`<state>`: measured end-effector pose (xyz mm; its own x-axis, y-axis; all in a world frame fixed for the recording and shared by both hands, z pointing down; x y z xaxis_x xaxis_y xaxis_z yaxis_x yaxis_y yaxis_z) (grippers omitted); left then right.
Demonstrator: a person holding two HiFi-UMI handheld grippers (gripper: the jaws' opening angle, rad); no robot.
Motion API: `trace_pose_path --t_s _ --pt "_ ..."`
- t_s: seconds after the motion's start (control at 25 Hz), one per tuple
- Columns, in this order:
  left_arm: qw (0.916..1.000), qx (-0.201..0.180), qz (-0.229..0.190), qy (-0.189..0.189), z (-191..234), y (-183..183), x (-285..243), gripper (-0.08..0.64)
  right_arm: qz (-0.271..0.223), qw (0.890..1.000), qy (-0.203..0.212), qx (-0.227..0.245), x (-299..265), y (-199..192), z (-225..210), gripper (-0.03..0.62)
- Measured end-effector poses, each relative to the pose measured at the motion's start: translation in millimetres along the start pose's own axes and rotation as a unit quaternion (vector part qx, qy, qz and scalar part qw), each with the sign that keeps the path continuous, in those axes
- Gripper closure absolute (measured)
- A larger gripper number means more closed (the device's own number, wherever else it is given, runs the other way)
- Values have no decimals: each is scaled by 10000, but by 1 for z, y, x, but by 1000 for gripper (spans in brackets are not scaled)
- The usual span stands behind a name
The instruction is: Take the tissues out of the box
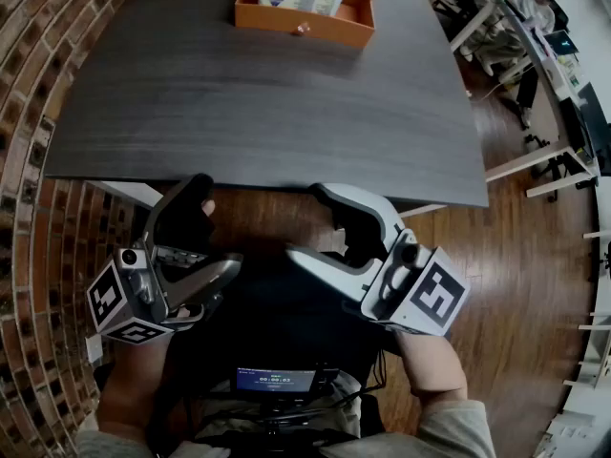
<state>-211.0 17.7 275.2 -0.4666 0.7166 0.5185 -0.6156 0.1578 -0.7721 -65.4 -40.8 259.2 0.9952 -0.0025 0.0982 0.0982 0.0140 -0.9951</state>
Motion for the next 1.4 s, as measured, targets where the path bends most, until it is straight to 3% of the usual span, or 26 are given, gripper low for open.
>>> trace_pose_path --t_s 0.28,0.92,1.16,1.4 --pt "9998 193 -30 57 -8 6 9 187 -38 9996 -25 -272 0 -4 9 337" --pt "9999 -62 102 0 -10 4 12 192 -132 9992 -132 -357 8 -6 3 337" --pt "9996 -206 209 -25 -10 12 5 192 23 9970 -231 -735 8 2 3 337" --pt "9986 -440 303 61 -6 10 4 208 -34 9989 -73 -471 2 1 -1 337"
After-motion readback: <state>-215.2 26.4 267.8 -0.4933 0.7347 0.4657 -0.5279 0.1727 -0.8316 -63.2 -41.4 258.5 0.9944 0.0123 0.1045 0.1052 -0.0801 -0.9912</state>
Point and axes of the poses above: the fingertips, and each gripper's own axes: x backward along the fingers, z to its left, y out of its top, the point moved 5 cm from there along x, backward along the fingers, and after that the axes turned 2 degrees about -z, right-handed, at the moved point
